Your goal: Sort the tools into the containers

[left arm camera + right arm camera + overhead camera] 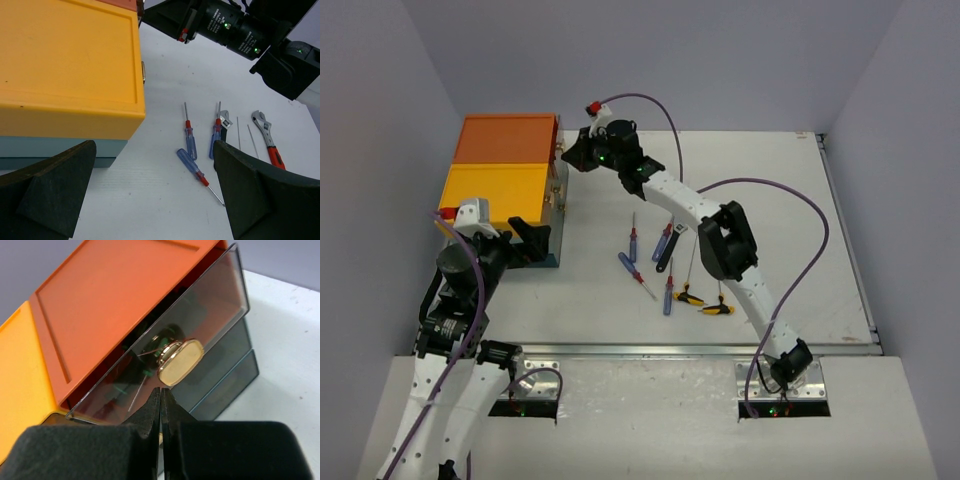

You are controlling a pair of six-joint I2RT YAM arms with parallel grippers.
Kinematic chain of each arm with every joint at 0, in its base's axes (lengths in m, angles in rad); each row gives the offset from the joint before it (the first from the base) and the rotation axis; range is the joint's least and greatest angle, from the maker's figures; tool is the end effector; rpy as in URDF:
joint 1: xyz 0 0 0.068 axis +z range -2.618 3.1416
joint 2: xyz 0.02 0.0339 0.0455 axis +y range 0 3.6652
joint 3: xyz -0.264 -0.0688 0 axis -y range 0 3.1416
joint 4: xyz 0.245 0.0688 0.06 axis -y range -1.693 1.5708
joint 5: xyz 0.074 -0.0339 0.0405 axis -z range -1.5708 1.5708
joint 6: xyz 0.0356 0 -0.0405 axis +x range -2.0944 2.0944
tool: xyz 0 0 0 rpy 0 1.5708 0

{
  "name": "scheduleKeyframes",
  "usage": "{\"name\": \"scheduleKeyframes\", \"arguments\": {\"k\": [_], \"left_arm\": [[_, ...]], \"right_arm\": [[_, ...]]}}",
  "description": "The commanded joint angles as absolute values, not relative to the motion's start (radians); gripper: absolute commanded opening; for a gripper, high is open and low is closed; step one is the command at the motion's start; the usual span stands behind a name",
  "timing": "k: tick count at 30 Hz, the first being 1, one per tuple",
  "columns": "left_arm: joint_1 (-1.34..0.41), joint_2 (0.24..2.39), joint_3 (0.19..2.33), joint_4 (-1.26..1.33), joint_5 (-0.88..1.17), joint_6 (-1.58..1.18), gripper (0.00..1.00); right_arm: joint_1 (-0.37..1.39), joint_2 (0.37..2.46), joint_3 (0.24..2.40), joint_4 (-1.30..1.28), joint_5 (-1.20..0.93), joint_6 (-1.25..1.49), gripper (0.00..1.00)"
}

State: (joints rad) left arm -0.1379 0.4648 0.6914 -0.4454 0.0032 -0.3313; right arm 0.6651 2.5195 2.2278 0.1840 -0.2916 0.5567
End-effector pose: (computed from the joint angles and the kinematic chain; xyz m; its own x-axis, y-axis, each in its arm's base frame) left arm 0.1151 -0.0161 0.3216 -0.2490 -0.2938 -0.9228 0.0630 0.9459 -0.3182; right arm 0.4610 0.3746 0.2427 -0.5030 0.2487 -0.8278 -0.6481 0.5251 0.5516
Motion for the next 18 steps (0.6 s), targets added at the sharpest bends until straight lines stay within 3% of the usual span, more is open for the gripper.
{"name": "scheduleKeyframes", "arguments": {"k": [1, 13, 18], "left_arm": [[-0.149, 0.459, 0.693, -0.404, 0.006, -0.337, 1.00], [-0.150, 0.457, 0.693, -0.405, 0.006, -0.337, 1.00], [-0.150, 0.451, 0.693, -0.403, 0.006, -0.337, 1.00]], "right_arm": [[0.687, 2.524, 2.233, 0.328, -0.349, 0.650, 0.00], [0.688, 2.466, 2.149, 0.322, -0.291, 0.638, 0.04], [0.687, 2.219, 1.755, 0.368, -0.104, 0.646, 0.20]]}}
